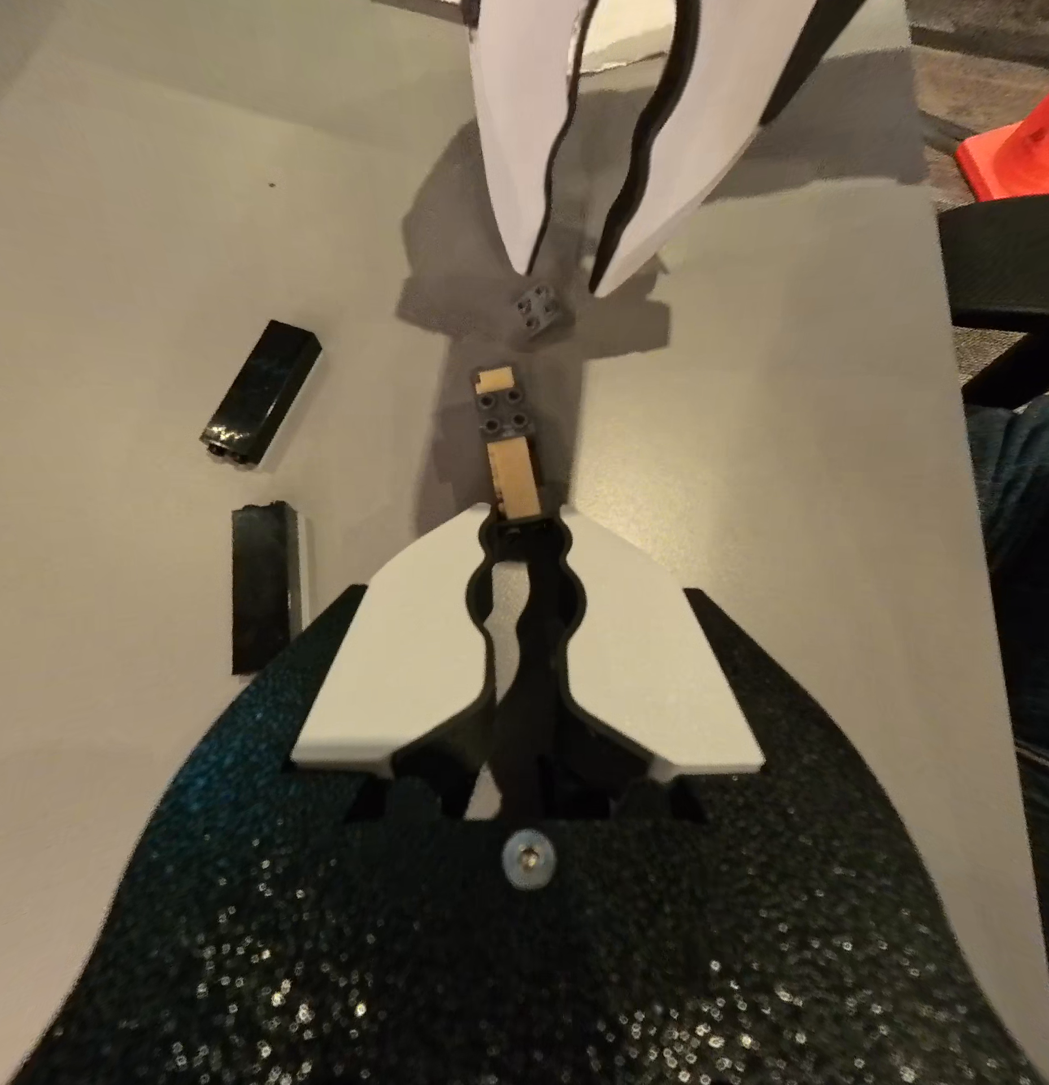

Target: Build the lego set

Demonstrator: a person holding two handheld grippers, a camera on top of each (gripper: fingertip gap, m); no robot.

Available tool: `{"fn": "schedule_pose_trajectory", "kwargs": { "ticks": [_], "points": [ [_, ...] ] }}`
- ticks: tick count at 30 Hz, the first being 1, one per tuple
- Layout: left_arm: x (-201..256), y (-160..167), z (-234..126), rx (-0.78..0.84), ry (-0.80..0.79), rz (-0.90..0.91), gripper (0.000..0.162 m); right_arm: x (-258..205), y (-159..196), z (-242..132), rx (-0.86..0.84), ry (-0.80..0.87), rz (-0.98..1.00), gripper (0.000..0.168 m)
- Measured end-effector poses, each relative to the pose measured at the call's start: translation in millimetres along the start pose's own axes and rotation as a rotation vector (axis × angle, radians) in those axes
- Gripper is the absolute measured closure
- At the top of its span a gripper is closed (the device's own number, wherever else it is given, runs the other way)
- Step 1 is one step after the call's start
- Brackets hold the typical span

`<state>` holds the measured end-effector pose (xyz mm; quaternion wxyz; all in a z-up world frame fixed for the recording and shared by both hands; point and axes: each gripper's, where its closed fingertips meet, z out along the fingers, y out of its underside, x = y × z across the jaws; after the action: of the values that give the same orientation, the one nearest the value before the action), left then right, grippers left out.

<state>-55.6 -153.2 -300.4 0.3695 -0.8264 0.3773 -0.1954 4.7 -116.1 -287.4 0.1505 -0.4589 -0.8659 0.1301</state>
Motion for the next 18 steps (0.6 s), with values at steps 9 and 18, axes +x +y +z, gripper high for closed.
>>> {"fn": "schedule_pose_trajectory", "kwargs": {
  "ticks": [9,18],
  "points": [
    [0,0,0,0.001,0.008,-0.01,0.145,1,6,6,-0.15,-0.126,-0.219,0.149],
    [0,0,0,0.001,0.012,-0.011,0.145,1,6,10,-0.171,-0.172,-0.265,0.15]
  ]
}}
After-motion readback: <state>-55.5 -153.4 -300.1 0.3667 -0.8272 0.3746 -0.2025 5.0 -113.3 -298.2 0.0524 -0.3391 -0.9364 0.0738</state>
